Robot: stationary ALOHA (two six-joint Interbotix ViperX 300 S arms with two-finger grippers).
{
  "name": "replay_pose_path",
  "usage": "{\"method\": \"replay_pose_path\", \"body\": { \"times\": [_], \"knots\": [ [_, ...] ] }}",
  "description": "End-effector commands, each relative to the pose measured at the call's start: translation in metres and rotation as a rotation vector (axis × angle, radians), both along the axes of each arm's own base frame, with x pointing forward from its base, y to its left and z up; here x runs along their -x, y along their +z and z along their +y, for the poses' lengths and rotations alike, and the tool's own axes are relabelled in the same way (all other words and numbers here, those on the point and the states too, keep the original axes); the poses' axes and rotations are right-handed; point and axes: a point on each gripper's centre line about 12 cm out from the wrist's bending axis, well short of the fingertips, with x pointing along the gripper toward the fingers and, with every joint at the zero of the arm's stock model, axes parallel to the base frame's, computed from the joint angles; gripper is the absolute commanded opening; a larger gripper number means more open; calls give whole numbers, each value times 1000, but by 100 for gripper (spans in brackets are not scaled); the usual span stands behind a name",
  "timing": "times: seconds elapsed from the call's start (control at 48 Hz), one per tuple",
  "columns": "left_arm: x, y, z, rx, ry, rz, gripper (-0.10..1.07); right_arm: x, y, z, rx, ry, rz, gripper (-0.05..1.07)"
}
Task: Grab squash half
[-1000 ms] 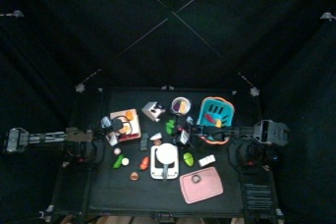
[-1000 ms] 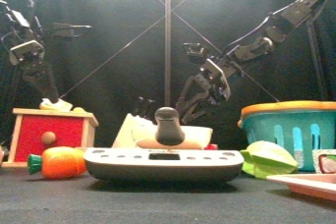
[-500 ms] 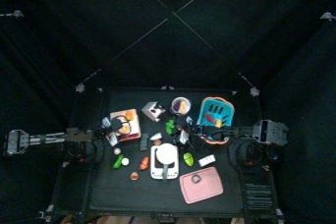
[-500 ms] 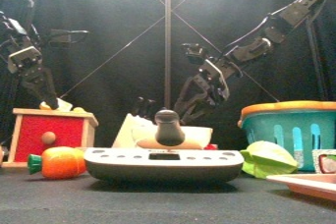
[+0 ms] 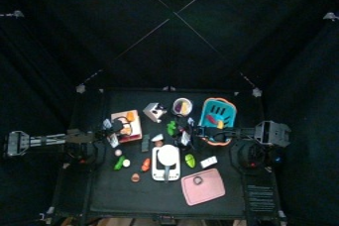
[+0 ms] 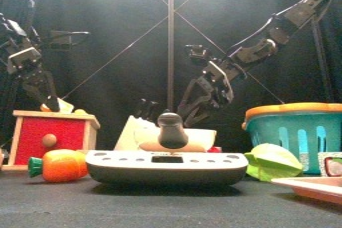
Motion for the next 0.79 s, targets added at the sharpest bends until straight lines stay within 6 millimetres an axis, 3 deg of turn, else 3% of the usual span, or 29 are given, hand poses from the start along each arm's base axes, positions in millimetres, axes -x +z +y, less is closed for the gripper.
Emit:
{"method": "replay_pose_path", "body": {
  "times": [0.0,0.333,0.771],
  "knots": [
    [-3,4,1,4,6,-15,72,-4,15,-1,14,3,-42,101],
    [-16,29,-5,70,11,-139,68,-3,12,1,6,2,-35,101],
    [-30,33,-22,104,-95,-282,68,-5,23,8,25,29,-44,101]
  ]
}}
